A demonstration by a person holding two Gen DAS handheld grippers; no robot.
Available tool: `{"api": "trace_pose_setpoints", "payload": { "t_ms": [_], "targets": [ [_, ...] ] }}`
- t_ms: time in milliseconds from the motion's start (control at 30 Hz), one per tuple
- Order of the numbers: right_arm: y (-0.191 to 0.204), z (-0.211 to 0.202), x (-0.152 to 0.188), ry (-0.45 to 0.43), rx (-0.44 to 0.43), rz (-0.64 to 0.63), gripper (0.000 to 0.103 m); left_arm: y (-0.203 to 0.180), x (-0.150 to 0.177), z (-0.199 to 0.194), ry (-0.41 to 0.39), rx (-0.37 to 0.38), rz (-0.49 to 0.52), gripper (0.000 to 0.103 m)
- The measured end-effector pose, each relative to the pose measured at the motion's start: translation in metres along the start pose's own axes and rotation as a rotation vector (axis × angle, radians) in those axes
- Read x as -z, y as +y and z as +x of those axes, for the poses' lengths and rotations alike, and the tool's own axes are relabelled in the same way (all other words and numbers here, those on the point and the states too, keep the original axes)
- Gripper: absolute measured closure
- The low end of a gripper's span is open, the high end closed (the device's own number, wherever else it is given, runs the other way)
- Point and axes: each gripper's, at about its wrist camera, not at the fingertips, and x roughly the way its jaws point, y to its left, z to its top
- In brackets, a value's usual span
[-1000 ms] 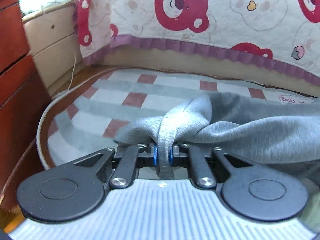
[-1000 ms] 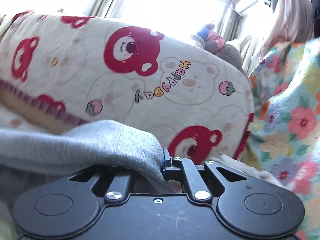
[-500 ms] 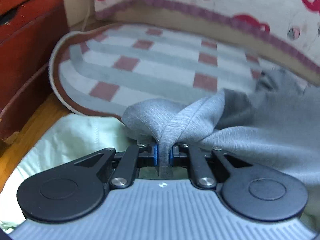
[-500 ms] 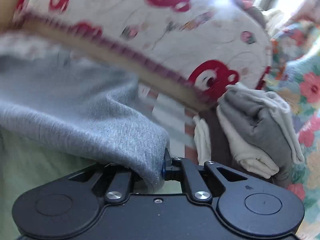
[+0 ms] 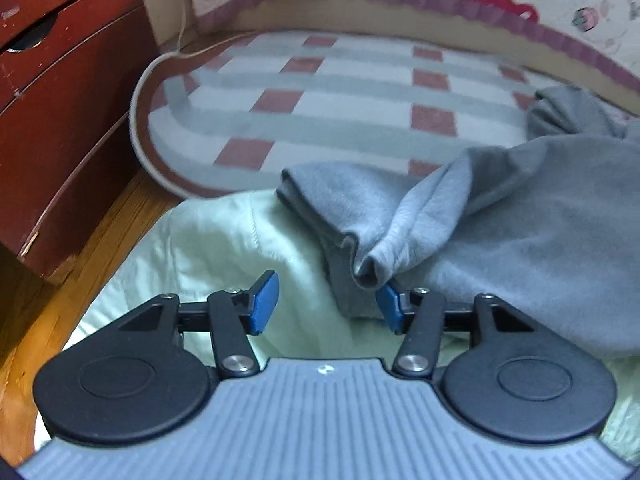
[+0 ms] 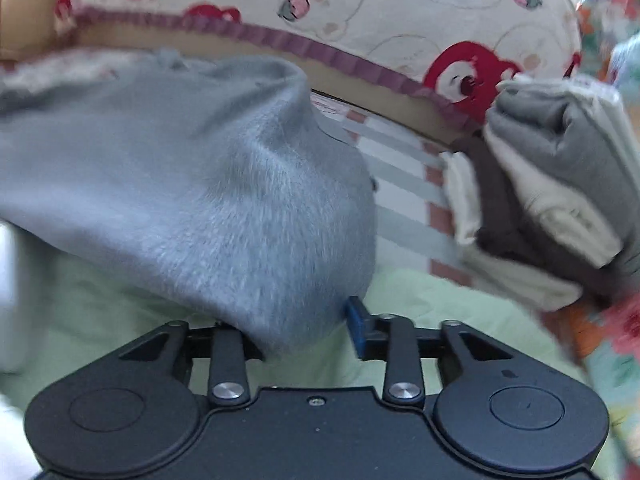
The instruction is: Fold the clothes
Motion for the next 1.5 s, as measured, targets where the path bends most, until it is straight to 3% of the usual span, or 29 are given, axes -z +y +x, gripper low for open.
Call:
{"api": "trace_pose_setpoints", "payload": {
  "t_ms": [33,167,300,367,400,533,667,800,867,933,1000,1033,1100,1233,1300,1333,1400,1433,1500],
  "targets": [
    [-0.005,-0.005,0.001,0.006,-0.038,0.033,0.054,-0.002,0.0,0.0,-0.009,0.01,0.005,0.047],
    [-0.023,-0.006,0.01,0.068,-0.15,0.164,0.052,-0.01,-0.003,0.009,-0.036,0.033,0.024,0.045],
    [-0.036,-0.017,0.027,0.066,-0.148,0.263,0.051,-0.019,-0.011,0.024,-0.056,0.056,0.039,0.045],
    [-0.047,-0.023,0.032,0.04,-0.172,0.34,0.051,-0.023,-0.018,0.035,-0.061,0.048,0.052,0.061],
    [-0.054,-0.026,0.033,0.022,-0.187,0.383,0.051,-0.024,-0.023,0.038,-0.063,0.036,0.056,0.093],
    [-0.077,-0.032,0.018,-0.077,-0.198,0.525,0.051,-0.023,-0.064,0.037,-0.107,-0.073,0.03,0.097],
    [-0.094,-0.015,-0.017,-0.096,-0.169,0.535,0.051,-0.011,-0.116,0.031,-0.199,-0.219,-0.011,0.097],
    [-0.1,0.023,-0.057,0.005,-0.063,0.451,0.051,0.001,-0.144,0.075,-0.121,-0.284,-0.061,0.096],
    [-0.1,0.038,-0.079,0.028,-0.032,0.387,0.051,0.006,-0.153,0.101,-0.054,-0.317,-0.111,0.089],
    [-0.105,0.051,-0.108,0.027,-0.046,0.343,0.051,0.002,-0.16,0.117,-0.005,-0.466,-0.148,0.077],
    [-0.109,0.063,-0.14,0.023,-0.067,0.306,0.051,-0.018,-0.169,0.113,-0.049,-0.586,-0.144,0.059],
    [-0.112,0.073,-0.157,0.03,-0.082,0.287,0.051,-0.033,-0.174,0.108,-0.091,-0.548,-0.135,0.056],
    [-0.106,0.096,-0.195,0.057,-0.133,0.249,0.051,-0.07,-0.187,0.1,-0.145,-0.377,-0.114,0.053],
    [-0.088,0.166,-0.257,0.212,-0.319,0.255,0.05,-0.163,-0.21,0.116,-0.101,0.069,-0.121,0.045],
    [-0.076,0.201,-0.28,0.312,-0.463,0.316,0.048,-0.212,-0.217,0.136,-0.04,0.27,-0.147,0.045],
    [-0.07,0.216,-0.288,0.332,-0.552,0.373,0.047,-0.235,-0.218,0.148,-0.013,0.326,-0.155,0.045],
    [-0.057,0.23,-0.299,0.307,-0.587,0.456,0.045,-0.277,-0.221,0.171,0.078,0.376,-0.136,0.045],
    [-0.05,0.235,-0.303,0.292,-0.594,0.487,0.042,-0.294,-0.223,0.178,0.127,0.379,-0.099,0.045],
    [-0.036,0.245,-0.313,0.301,-0.587,0.485,0.04,-0.322,-0.226,0.179,0.132,0.347,-0.014,0.044]
  ]
}}
